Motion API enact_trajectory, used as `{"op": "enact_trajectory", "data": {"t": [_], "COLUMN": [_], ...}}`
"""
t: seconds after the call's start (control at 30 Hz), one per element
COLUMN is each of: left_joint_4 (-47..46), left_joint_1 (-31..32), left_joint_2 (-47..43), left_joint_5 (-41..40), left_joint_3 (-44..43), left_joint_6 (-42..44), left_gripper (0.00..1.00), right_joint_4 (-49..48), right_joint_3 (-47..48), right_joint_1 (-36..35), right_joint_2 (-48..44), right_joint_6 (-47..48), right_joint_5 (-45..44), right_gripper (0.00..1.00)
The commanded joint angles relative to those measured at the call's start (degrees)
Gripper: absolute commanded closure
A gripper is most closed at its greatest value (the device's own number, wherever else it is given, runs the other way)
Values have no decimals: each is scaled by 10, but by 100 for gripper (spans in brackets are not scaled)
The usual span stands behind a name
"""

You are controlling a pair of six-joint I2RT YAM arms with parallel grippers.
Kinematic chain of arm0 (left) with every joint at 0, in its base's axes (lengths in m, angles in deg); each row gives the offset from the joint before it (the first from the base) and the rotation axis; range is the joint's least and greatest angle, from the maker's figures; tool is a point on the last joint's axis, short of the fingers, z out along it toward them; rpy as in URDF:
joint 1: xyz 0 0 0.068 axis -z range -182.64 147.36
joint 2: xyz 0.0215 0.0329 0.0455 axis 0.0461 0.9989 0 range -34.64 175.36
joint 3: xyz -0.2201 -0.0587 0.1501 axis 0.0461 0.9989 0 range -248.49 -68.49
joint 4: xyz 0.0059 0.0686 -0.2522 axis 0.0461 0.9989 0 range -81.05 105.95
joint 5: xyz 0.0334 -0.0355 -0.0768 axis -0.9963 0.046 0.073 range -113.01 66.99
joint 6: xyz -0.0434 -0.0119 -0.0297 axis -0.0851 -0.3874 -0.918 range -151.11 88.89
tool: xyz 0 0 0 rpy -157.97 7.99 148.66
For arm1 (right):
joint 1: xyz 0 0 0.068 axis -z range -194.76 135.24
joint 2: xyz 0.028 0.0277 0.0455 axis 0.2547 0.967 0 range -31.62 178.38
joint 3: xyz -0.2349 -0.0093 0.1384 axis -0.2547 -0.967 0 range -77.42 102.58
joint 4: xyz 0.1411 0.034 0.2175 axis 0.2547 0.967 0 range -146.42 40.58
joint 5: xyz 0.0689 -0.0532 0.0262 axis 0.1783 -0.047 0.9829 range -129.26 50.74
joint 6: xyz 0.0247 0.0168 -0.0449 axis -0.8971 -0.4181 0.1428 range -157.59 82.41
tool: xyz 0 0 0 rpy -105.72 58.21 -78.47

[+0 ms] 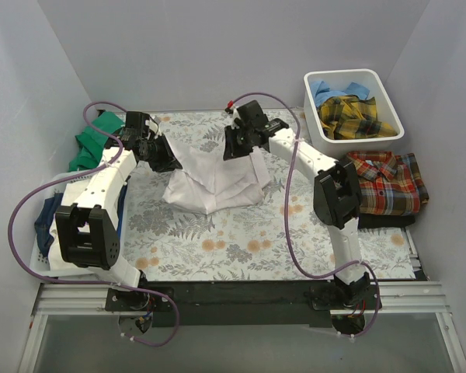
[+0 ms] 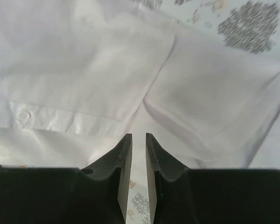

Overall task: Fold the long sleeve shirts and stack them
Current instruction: Fold the shirt

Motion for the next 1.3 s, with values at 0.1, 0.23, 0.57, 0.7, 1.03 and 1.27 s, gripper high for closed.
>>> {"op": "enact_trajectory", "data": {"t": [0.1, 0.23, 0.57, 0.7, 1.03, 1.27], "left_joint_4": [-6, -6, -1, 3, 2, 8], "left_joint_1": [-4, -4, -4, -4, -4, -4], "left_joint_2": [-38, -38, -42, -45, -46, -48], "left_joint_5": [10, 14, 24, 23, 12, -4], "left_joint_3": [1, 1, 16, 21, 10, -1], "left_joint_6": [9, 9, 22, 23, 16, 14], "left_gripper": [95, 94, 89, 89, 88, 87], "right_joint_4": [2, -14, -100, -103, -160, -216], "right_joint_3": [145, 184, 205, 226, 84, 69], "right_joint_1": [10, 9, -9, -26, 3, 42], "right_joint_2": [106, 157, 244, 284, 169, 81], "right_joint_6": [0, -12, -48, -64, -56, -90], "right_joint_5": [71, 98, 182, 225, 171, 170], "right_gripper": [69, 68, 68, 67, 64, 62]}}
